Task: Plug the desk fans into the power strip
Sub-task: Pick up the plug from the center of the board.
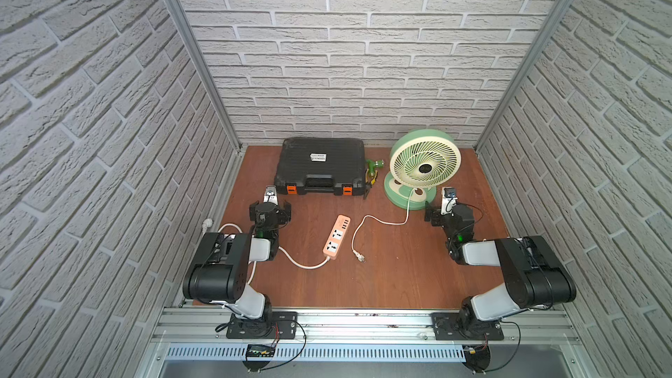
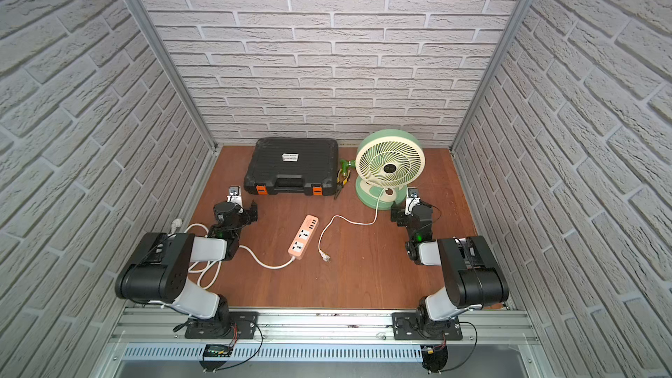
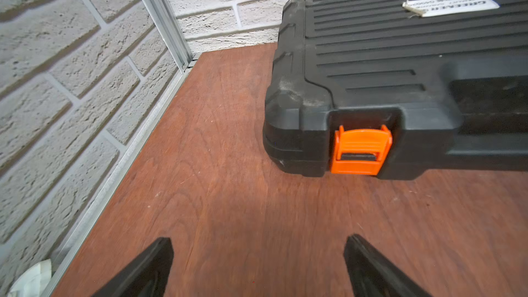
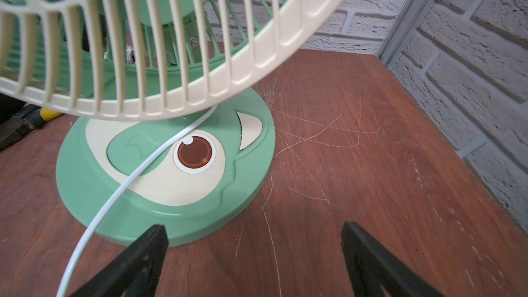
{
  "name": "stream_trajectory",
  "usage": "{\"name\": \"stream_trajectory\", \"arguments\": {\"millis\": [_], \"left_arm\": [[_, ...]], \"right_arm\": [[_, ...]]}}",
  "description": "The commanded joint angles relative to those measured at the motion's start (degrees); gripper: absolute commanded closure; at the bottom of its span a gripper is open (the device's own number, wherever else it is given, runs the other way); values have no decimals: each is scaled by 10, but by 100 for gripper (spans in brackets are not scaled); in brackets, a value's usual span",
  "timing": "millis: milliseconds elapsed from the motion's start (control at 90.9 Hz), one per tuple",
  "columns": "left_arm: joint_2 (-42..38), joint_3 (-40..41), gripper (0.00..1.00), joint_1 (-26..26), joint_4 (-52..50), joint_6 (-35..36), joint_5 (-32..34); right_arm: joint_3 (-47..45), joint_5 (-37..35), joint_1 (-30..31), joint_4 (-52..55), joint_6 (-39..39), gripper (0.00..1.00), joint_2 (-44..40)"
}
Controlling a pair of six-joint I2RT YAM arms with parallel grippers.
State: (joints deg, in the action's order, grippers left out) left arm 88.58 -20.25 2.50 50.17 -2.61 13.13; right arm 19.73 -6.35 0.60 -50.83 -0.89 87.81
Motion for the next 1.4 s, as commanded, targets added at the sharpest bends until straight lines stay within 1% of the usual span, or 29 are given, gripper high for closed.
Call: {"name": "stream_trajectory", "arguments": {"millis": [0, 550, 682, 704, 737, 759, 770, 803, 825, 869, 902, 946, 979, 1001, 1023, 1045, 1067, 1078, 1089, 1100, 1122, 1133, 1166, 1210, 1232, 1265, 1320, 1386], "left_arm": [[5, -9, 2, -3, 28, 2, 5], [5, -9, 2, -3, 27, 2, 4], [4, -11, 2, 5, 22, -3, -11], [4, -11, 2, 4, 22, -3, -10], [1, -9, 2, 4, 27, -2, 3], [-9, -13, 1, 3, 7, -9, 8], [-17, -14, 2, 4, -6, -11, -1], [-34, -19, 2, 5, -24, -3, 3], [-50, -36, 2, -5, -69, -1, 30], [-87, -74, 2, -20, -155, -1, 89], [-108, -92, 2, -25, -196, -8, 114], [-135, -106, 2, -26, -236, -30, 120], [-156, -114, 2, -27, -263, -49, 134], [-170, -121, 2, -29, -290, -67, 158], [-183, -131, 2, -34, -323, -90, 184], [-194, -147, 2, -41, -372, -124, 207], [-206, -162, 2, -49, -421, -153, 222], [-211, -169, 2, -54, -442, -164, 225], [-215, -177, 2, -61, -461, -173, 227], [-220, -183, 2, -67, -483, -182, 230], [-229, -194, 2, -79, -518, -199, 231], [-233, -197, 3, -85, -532, -209, 232], [-249, -201, 5, -107, -565, -242, 229], [-272, -193, 6, -139, -588, -284, 229], [-285, -187, 6, -156, -596, -303, 227], [-302, -178, 7, -180, -603, -325, 219], [-323, -164, 8, -225, -614, -351, 211], [-345, -138, 8, -280, -610, -367, 198]], "right_arm": [[11, 1, 5, -29, -3, 1, 3], [12, 0, 4, -27, -3, 1, 3], [16, 12, -6, -19, 7, 1, 2], [15, 9, -8, -19, 11, 1, 1], [17, -19, -10, -18, 23, 1, -7], [23, -40, -11, 4, 33, 1, -26], [28, -50, -12, 21, 37, 1, -38], [48, -73, -13, 94, 45, 1, -79], [68, -77, -12, 149, 45, 1, -112], [107, -63, -12, 261, 36, 1, -170], [129, -54, -11, 331, 31, 1, -208], [141, -55, -11, 389, 40, 1, -249], [126, -74, -12, 392, 56, 1, -270], [108, -121, -13, 383, 91, 1, -281], [91, -181, -14, 375, 157, 1, -289], [80, -260, -15, 382, 241, 1, -297], [81, -311, -18, 446, 353, 2, -308], [83, -313, -23, 481, 390, 2, -313], [84, -298, -31, 504, 404, 1, -320], [83, -260, -40, 513, 401, 0, -325], [84, -189, -61, 512, 374, 4, -330], [87, -166, -67, 514, 364, 6, -331], [111, -140, -68, 557, 356, 9, -330], [140, -147, -47, 636, 355, 10, -323], [154, -158, -32, 665, 351, 6, -321], [177, -194, -7, 726, 356, 0, -321], [207, -242, 39, 813, 375, 1, -326], [237, -273, 114, 891, 392, 1, -341]]}}
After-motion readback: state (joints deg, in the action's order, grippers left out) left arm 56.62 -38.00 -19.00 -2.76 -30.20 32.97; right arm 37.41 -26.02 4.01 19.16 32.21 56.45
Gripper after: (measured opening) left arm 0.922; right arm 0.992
